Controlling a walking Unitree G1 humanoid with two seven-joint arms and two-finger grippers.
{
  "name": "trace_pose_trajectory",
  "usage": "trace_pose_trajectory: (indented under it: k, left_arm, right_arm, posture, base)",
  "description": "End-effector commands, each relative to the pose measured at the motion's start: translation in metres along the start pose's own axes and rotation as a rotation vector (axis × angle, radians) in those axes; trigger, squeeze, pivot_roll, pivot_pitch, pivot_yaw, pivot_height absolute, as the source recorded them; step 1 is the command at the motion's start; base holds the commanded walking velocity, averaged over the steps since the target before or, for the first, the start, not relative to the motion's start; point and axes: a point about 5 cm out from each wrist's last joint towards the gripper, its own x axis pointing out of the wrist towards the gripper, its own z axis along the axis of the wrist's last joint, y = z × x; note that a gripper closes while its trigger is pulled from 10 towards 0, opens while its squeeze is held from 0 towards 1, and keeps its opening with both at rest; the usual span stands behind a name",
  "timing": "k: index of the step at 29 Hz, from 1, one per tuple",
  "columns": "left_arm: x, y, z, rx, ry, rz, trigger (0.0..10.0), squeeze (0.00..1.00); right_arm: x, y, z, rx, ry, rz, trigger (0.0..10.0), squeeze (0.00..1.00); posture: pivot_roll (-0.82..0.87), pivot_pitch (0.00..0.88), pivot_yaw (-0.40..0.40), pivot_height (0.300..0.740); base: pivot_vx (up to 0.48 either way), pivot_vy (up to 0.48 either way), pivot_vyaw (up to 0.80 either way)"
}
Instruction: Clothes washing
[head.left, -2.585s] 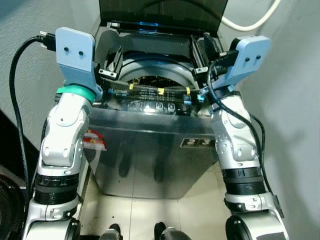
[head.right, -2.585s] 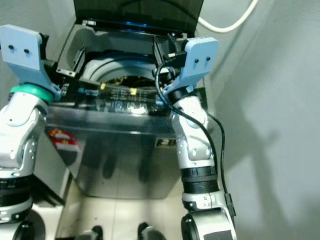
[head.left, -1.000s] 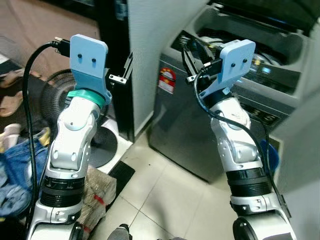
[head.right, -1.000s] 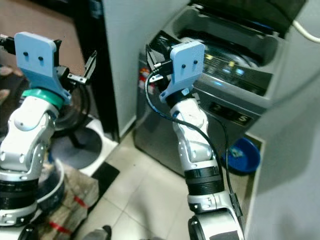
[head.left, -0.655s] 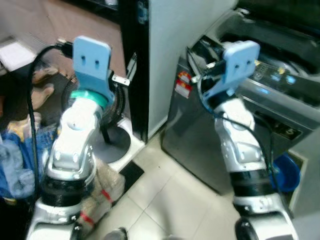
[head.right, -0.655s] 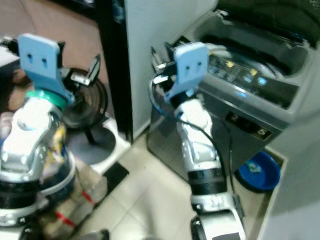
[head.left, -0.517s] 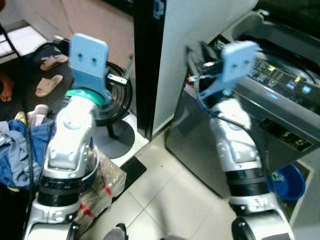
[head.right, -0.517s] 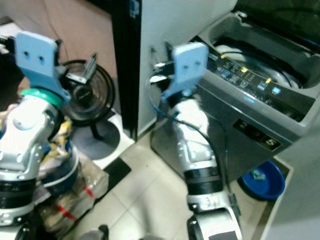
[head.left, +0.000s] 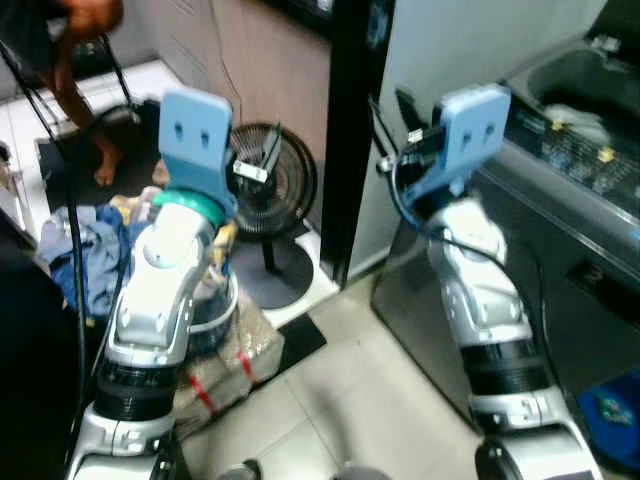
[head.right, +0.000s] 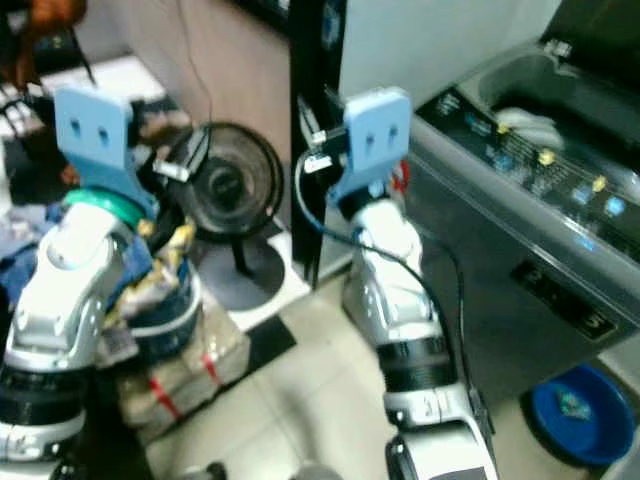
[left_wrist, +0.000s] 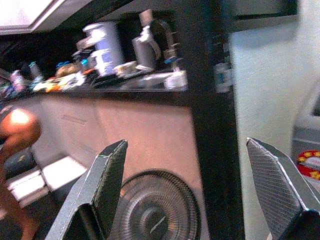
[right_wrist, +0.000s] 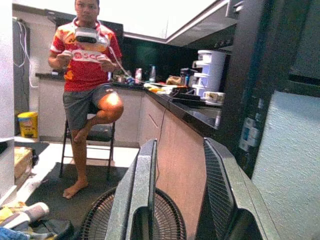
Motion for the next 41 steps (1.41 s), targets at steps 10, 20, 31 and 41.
trace_pose_trajectory:
  k: [10, 20, 31, 41]
  left_arm:
    - [-0.0031, 0.0009, -0.0062, 0.031, 0.012, 0.014, 10.0, 0.0]
    - [-0.0035, -0.0008, -0.0062, 0.043, 0.012, 0.018, 10.0, 0.0]
    - [-0.0036, -0.0007, -0.0074, 0.046, 0.017, 0.025, 10.0, 0.0]
    - [-0.0028, 0.0003, -0.0081, 0.049, 0.021, 0.029, 10.0, 0.0]
  right_arm:
    - [0.0013, 0.0106, -0.0032, 0.037, 0.014, 0.038, 10.0, 0.0]
    - [-0.0004, 0.015, -0.0058, 0.034, 0.03, 0.068, 10.0, 0.0]
    - [-0.0019, 0.0132, -0.0094, 0.001, 0.05, 0.065, 10.0, 0.0]
    - [-0.002, 0.0119, -0.0101, 0.015, 0.054, 0.058, 10.0, 0.0]
  posture:
    - [0.06, 0.01, -0.027, 0.74]
    - [0.06, 0.018, -0.028, 0.74]
    - [0.06, 0.026, -0.03, 0.74]
    - [0.06, 0.028, -0.029, 0.74]
  base:
    - [0.034, 0.0, 0.63]
    - [0.453, 0.0, 0.0]
    - [0.451, 0.0, 0.49]
    - [0.45, 0.0, 0.0]
